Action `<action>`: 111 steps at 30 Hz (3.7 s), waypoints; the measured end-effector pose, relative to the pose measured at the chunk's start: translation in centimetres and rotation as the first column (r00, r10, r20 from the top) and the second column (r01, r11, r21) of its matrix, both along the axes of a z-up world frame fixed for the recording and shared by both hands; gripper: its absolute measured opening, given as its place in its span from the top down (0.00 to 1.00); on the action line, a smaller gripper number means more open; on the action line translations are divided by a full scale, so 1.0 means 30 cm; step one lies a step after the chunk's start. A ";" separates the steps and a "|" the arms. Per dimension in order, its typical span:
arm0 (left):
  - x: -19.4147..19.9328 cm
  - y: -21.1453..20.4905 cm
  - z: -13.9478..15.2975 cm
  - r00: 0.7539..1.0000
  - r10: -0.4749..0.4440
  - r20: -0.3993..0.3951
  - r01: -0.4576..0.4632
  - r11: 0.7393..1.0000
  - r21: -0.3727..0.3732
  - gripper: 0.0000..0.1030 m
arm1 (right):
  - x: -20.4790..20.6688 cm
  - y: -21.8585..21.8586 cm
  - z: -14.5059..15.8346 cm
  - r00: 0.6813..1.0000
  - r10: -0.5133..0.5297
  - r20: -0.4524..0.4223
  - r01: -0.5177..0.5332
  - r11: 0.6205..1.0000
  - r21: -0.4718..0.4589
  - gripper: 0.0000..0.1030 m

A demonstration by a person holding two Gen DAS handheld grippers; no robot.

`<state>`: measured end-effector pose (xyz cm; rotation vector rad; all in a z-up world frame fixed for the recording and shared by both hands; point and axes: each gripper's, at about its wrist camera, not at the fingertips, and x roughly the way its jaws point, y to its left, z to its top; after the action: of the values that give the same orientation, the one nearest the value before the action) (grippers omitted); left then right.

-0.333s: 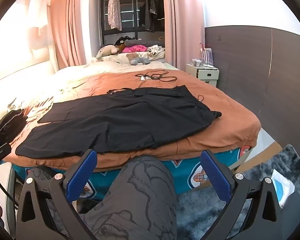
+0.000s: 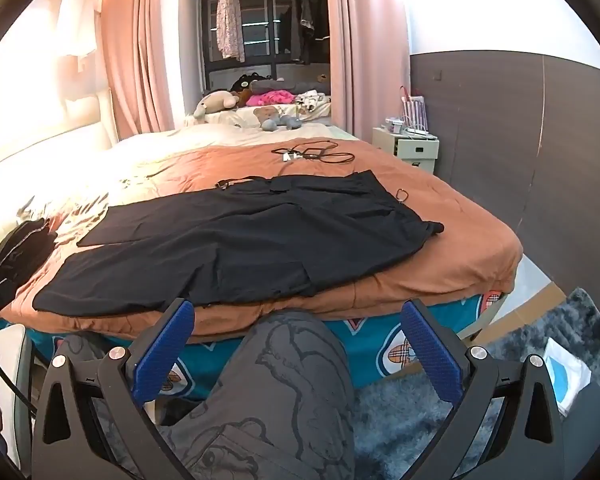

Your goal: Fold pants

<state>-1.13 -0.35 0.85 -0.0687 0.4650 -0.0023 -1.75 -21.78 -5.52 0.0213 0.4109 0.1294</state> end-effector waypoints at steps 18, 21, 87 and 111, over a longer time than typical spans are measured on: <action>-0.004 0.005 -0.010 1.000 -0.022 -0.001 0.022 0.999 -0.028 0.00 | 0.007 0.003 -0.022 1.000 0.006 -0.005 -0.006 1.000 -0.012 0.00; -0.006 0.003 -0.013 1.000 -0.021 -0.005 0.021 0.999 -0.025 0.00 | 0.005 0.002 -0.023 1.000 0.004 -0.005 -0.004 1.000 -0.009 0.00; -0.018 0.049 0.031 1.000 -0.018 0.004 0.018 0.997 -0.069 0.00 | 0.034 -0.023 0.036 1.000 0.004 -0.015 -0.003 1.000 0.026 0.00; 0.093 0.438 0.072 0.965 0.251 -0.073 -0.256 0.963 -0.081 0.04 | 0.399 -0.041 0.091 0.999 -0.005 -0.046 0.008 0.997 0.073 0.00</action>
<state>1.65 12.78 3.01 -0.2175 0.5154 0.2315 10.22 -23.00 -2.79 0.0975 0.4515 0.1379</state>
